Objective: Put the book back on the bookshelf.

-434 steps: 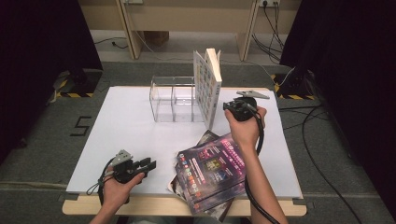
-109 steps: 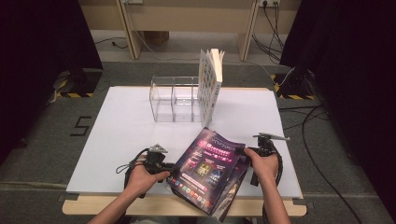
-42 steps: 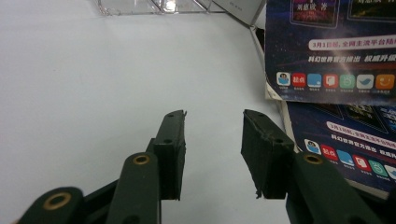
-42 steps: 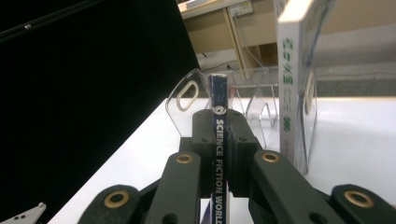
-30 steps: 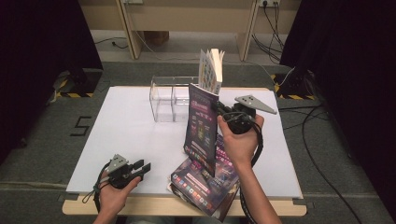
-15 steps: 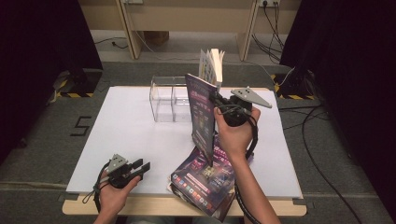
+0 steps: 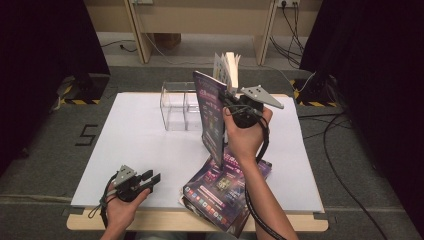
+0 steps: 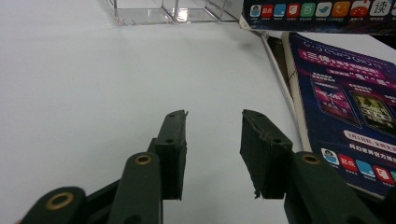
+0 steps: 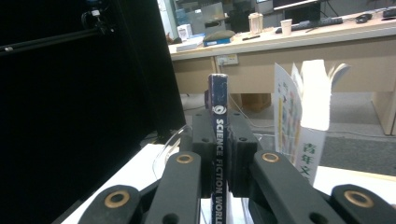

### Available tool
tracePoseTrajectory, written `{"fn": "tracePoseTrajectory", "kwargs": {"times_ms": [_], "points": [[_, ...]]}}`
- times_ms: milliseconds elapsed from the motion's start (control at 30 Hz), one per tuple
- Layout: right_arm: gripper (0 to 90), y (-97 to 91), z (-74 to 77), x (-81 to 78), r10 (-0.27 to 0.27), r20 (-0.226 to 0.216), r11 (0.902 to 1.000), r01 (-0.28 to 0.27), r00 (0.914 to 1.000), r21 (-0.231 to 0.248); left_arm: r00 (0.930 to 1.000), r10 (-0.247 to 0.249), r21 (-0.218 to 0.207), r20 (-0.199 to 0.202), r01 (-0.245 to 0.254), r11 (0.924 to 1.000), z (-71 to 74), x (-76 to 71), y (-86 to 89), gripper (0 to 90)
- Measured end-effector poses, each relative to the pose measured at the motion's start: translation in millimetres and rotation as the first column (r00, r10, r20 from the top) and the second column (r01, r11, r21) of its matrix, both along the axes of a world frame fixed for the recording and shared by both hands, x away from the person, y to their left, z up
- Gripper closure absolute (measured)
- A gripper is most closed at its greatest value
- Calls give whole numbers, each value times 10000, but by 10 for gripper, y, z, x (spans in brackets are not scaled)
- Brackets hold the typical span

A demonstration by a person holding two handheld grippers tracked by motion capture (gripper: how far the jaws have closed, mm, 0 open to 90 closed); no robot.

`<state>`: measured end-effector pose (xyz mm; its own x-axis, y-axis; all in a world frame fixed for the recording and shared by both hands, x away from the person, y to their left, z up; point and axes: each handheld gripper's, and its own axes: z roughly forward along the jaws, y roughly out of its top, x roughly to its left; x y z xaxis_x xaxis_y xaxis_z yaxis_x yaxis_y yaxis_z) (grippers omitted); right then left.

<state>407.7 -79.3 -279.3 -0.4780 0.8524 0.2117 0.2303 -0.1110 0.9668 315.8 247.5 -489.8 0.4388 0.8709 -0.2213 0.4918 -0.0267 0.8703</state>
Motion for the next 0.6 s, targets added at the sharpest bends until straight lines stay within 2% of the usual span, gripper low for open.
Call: {"fn": "tracePoseTrajectory", "kwargs": {"times_ms": [367,600], "points": [[849,152,88,101,0,277,9999,-3,9996,125,10000,-43,-19,35,43,10000,6,-6,5,601],[849,230,83,178,-65,338,9999,60,9994,143,10000,-25,-43,31,25,10000,1,-2,5,601]]}}
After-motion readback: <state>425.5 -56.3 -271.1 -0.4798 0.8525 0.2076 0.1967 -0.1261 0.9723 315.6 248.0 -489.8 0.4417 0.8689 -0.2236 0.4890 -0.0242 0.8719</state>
